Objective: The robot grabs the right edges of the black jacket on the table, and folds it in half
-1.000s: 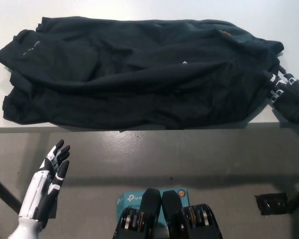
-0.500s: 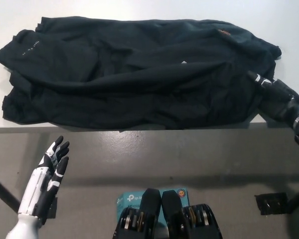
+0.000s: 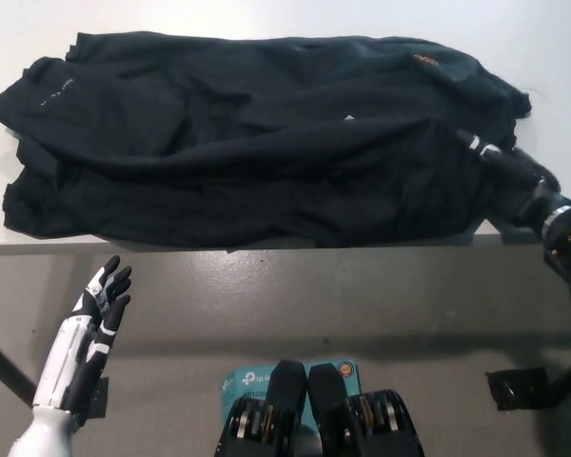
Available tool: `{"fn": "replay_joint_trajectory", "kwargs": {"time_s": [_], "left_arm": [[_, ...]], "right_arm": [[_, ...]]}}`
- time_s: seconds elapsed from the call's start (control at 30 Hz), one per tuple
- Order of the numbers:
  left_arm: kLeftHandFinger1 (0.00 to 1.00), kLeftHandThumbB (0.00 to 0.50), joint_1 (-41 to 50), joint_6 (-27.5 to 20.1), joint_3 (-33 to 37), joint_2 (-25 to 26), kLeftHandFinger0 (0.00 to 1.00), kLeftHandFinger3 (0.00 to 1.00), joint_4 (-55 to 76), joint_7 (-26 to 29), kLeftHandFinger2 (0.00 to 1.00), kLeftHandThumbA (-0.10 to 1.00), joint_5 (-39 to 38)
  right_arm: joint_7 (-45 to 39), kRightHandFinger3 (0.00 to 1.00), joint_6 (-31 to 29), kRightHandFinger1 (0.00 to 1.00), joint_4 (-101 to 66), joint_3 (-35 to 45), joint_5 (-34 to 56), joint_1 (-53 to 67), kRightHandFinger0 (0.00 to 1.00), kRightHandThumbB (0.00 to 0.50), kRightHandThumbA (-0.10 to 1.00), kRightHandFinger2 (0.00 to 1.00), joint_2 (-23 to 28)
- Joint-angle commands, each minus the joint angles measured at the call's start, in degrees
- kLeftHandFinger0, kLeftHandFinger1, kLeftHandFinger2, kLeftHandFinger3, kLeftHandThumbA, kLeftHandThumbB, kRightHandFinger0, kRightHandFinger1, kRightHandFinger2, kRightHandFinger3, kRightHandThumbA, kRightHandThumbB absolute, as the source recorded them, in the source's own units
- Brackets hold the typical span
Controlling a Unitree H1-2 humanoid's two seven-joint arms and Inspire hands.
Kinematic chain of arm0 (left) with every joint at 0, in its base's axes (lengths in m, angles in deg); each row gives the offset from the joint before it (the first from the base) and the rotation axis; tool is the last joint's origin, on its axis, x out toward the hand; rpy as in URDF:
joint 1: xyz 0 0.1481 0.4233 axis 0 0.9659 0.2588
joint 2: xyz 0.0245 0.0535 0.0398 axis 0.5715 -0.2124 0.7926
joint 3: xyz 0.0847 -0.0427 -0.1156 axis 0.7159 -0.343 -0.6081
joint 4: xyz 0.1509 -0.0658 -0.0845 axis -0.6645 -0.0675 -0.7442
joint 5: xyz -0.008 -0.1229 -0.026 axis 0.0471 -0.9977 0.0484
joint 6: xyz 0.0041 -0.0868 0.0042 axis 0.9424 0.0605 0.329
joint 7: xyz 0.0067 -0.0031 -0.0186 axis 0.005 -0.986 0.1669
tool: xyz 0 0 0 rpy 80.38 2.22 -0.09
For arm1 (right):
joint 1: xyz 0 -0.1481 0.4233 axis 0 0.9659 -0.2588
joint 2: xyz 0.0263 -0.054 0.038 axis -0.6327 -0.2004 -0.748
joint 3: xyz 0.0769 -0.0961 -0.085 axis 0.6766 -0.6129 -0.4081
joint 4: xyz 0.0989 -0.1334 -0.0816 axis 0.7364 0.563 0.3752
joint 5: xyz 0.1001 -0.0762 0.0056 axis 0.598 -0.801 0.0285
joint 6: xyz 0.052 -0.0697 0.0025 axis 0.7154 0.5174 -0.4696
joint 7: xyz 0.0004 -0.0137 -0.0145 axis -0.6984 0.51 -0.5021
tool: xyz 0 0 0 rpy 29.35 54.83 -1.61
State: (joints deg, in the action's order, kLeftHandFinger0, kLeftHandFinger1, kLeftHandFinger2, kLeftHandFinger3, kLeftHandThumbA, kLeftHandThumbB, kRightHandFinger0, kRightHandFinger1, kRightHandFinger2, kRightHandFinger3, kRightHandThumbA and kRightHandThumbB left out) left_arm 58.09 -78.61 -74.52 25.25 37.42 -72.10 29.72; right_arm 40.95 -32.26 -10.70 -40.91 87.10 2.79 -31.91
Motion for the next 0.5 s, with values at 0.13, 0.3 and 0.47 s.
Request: {"fn": "replay_joint_trajectory", "kwargs": {"time_s": [0.13,0.3,0.47], "left_arm": [[1.0,0.084,-1.73,-0.28,-0.73,1.19,1.0,1.0,1.94,-0.49,1.0,0.89,0.09],[1.0,0.09,-2.54,-0.17,-0.68,1.26,1.0,1.0,1.82,-0.52,1.0,0.89,0.2],[1.0,0.093,-2.85,0.37,-0.73,1.35,1.0,1.0,1.97,-0.45,1.0,0.91,0.2]], "right_arm": [[19.58,0.27,-10.87,0.28,-0.85,-0.07,-9.44,-9.98,0.0,0.142,-0.1,0.8,-5.02],[20.49,0.37,-10.71,0.28,-1.56,1.78,-8.83,-10.2,0.0,0.119,-0.1,0.74,-5.38],[21.41,0.34,-11.6,0.29,-1.38,3.73,-8.88,-10.55,0.0,0.129,-0.1,0.74,-4.91]]}}
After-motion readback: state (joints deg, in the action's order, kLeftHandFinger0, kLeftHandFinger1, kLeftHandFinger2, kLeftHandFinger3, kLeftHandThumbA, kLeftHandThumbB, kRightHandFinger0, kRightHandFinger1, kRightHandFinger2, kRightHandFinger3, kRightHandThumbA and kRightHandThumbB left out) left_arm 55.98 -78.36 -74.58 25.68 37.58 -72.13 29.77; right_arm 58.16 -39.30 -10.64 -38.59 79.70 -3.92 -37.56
